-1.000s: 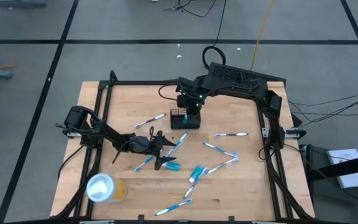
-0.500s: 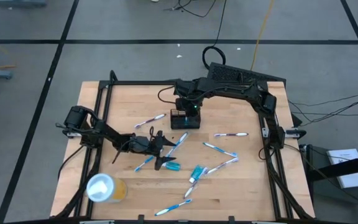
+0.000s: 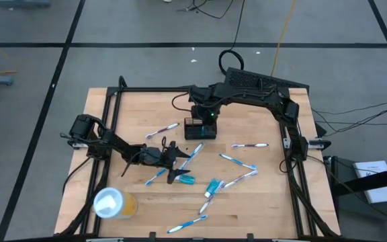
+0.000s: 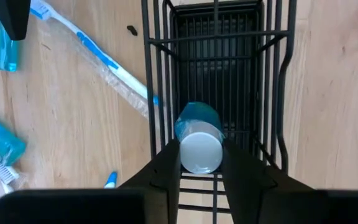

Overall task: Pick & Place toothbrushing station
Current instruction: Put the blue mouthwash bottle into the black organizer

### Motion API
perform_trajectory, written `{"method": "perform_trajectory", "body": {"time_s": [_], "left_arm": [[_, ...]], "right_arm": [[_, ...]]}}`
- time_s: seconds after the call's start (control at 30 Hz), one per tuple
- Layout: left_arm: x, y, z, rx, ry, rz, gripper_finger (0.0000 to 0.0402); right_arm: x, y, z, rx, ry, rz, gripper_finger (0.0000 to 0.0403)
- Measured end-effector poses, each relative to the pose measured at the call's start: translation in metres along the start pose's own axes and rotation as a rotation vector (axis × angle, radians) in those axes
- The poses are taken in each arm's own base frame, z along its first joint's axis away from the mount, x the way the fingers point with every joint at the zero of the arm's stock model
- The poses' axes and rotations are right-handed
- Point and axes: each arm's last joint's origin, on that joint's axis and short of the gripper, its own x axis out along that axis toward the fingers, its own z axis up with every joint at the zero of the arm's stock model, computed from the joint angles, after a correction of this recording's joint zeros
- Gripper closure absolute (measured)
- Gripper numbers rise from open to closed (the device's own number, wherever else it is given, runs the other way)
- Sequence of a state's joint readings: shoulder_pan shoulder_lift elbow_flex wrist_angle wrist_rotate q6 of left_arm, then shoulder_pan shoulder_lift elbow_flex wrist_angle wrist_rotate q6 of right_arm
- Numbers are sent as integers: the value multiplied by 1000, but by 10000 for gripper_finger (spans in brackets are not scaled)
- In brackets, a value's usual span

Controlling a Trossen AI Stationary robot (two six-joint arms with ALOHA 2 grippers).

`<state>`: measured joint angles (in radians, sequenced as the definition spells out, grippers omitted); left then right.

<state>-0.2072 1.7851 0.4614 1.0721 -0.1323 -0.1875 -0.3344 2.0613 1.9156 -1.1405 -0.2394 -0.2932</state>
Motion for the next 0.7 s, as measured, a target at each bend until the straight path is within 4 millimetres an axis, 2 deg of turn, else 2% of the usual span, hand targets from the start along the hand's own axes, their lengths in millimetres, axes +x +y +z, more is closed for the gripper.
{"method": "perform_trajectory", "body": {"time_s": [0.7], "left_arm": [[0,0,0,0,-1,0,76]], "right_arm": [[0,0,0,-14,0,1,322]]}}
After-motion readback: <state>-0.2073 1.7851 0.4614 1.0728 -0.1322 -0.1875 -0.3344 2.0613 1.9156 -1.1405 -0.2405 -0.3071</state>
